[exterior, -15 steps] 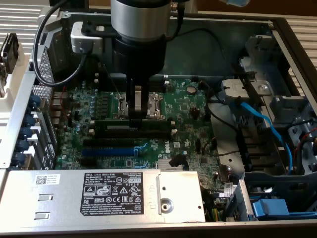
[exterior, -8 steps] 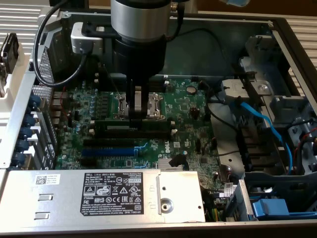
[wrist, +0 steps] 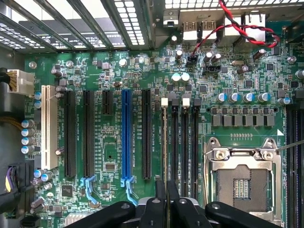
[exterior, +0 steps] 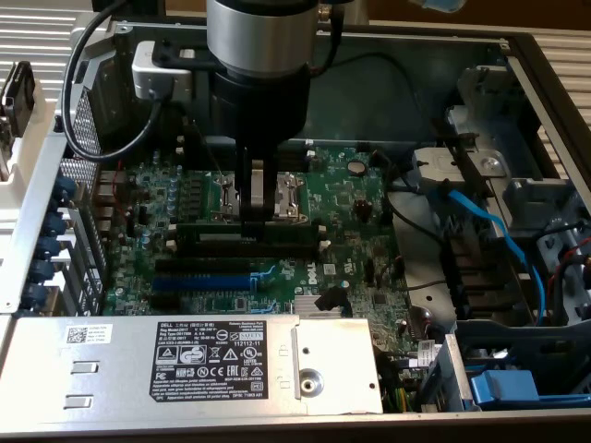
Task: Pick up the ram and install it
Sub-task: 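Insert the ram into the slot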
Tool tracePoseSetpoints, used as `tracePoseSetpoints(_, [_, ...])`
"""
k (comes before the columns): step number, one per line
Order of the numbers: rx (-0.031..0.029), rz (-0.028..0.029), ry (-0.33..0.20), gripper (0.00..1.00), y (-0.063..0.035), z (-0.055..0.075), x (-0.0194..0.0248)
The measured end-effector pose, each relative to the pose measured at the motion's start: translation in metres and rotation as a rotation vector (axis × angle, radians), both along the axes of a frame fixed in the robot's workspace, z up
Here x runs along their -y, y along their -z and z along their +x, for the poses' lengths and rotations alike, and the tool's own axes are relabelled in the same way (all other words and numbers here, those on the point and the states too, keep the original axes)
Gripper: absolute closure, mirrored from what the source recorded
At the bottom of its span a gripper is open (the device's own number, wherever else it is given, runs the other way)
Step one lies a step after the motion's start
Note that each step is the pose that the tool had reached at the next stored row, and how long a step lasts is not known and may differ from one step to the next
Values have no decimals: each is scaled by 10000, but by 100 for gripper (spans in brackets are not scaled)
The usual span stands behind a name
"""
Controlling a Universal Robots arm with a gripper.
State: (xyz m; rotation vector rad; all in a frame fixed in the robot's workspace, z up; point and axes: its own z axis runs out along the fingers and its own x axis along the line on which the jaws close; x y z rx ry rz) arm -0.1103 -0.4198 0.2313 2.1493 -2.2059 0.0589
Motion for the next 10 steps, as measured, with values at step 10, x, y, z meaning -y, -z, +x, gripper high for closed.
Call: tracePoseSetpoints(10, [1,0,0,87,0,5,-6])
